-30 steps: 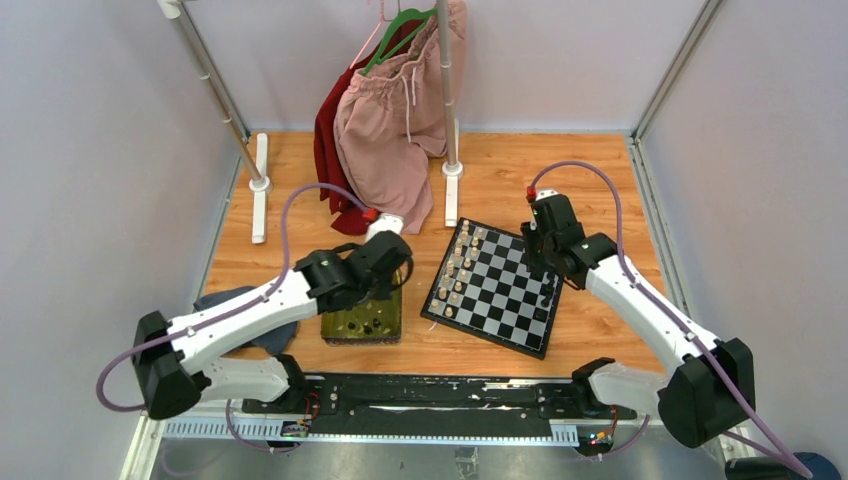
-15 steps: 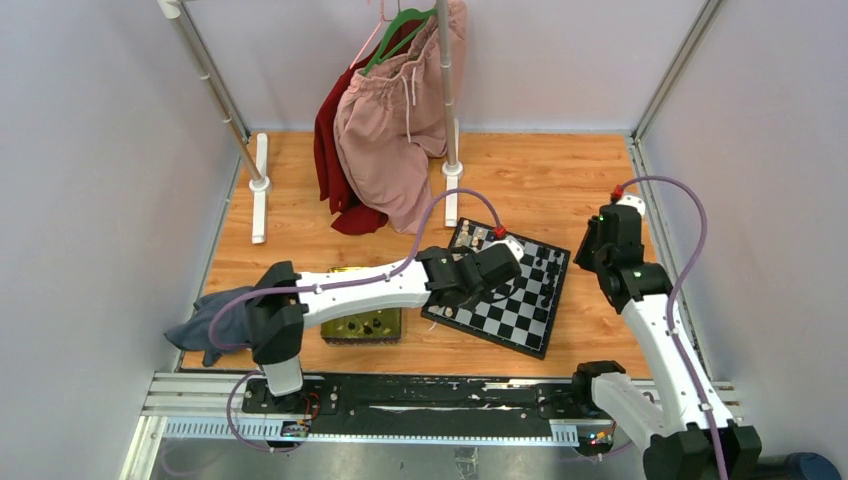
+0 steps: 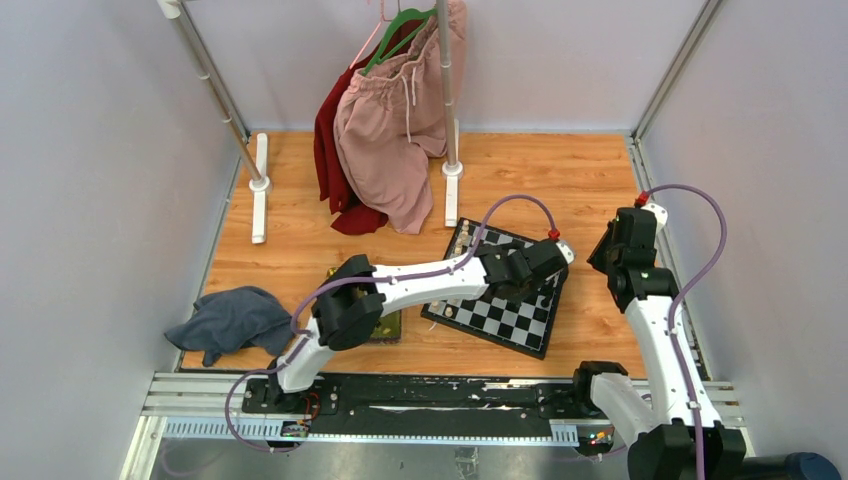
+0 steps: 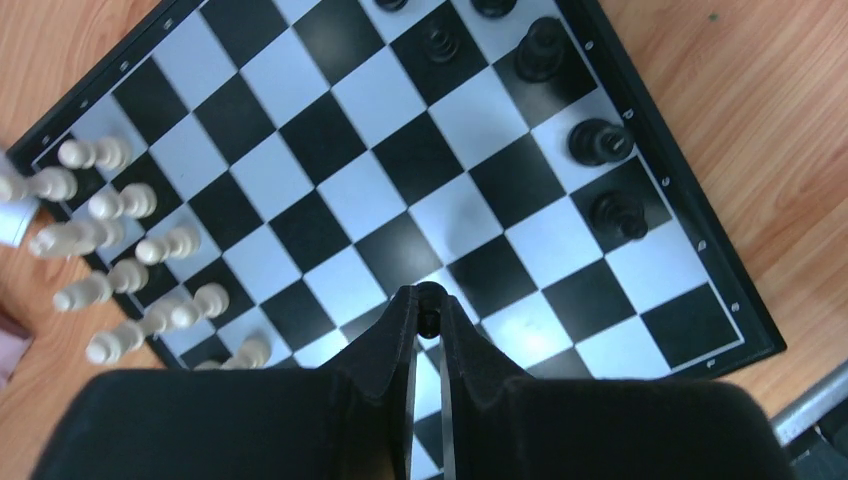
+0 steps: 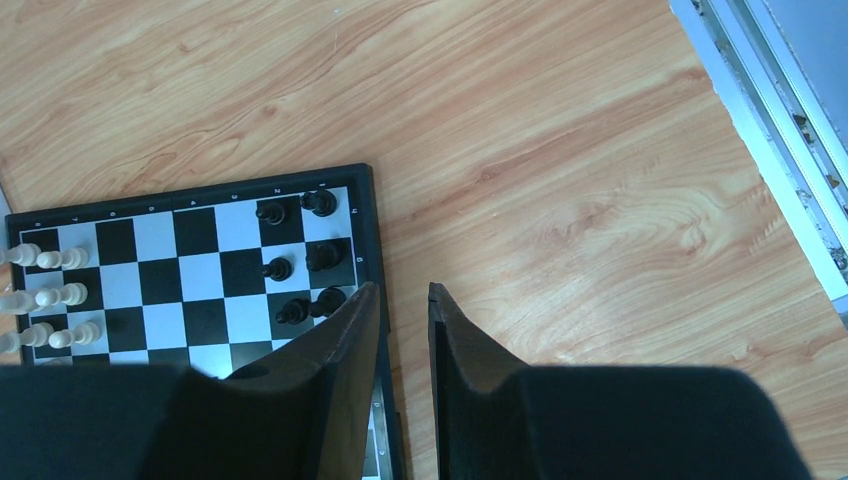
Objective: Set up the chess pieces on the board
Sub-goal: Place the chess piece on the chessboard.
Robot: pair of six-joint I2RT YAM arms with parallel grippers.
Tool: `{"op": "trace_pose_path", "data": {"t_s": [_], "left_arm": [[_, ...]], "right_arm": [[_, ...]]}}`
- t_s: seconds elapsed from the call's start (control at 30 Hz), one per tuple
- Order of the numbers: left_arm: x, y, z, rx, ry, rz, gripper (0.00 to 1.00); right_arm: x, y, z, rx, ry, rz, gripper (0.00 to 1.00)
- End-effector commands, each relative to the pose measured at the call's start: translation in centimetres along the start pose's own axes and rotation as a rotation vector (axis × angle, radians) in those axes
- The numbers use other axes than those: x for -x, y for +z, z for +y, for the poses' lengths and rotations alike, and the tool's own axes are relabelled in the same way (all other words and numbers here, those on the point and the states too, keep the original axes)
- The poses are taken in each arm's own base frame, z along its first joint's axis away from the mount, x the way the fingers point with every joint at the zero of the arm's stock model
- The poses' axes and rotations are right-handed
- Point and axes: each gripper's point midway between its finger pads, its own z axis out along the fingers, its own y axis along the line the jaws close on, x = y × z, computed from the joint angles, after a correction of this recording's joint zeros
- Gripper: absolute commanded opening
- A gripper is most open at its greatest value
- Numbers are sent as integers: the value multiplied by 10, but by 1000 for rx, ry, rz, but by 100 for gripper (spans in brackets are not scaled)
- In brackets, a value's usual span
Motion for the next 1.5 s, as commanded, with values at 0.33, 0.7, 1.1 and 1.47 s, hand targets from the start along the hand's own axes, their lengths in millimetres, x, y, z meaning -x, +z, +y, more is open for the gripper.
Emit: {"op": "trace_pose_path", "data": {"t_s": [0.33, 0.7, 1.1, 1.47], "left_arm": [[12, 36, -5, -48, 31, -5, 0], [26, 51, -5, -103, -7, -39, 0], [25, 65, -13, -142, -3, -29, 0], [32, 71, -15, -169, -29, -45, 0]], "right_arm": [[-8, 5, -11, -30, -2, 1, 29], [-15, 9, -16, -51, -7, 4, 29], [-13, 12, -16, -55, -3, 3, 29], [-16, 15, -17, -59, -6, 7, 29]]}}
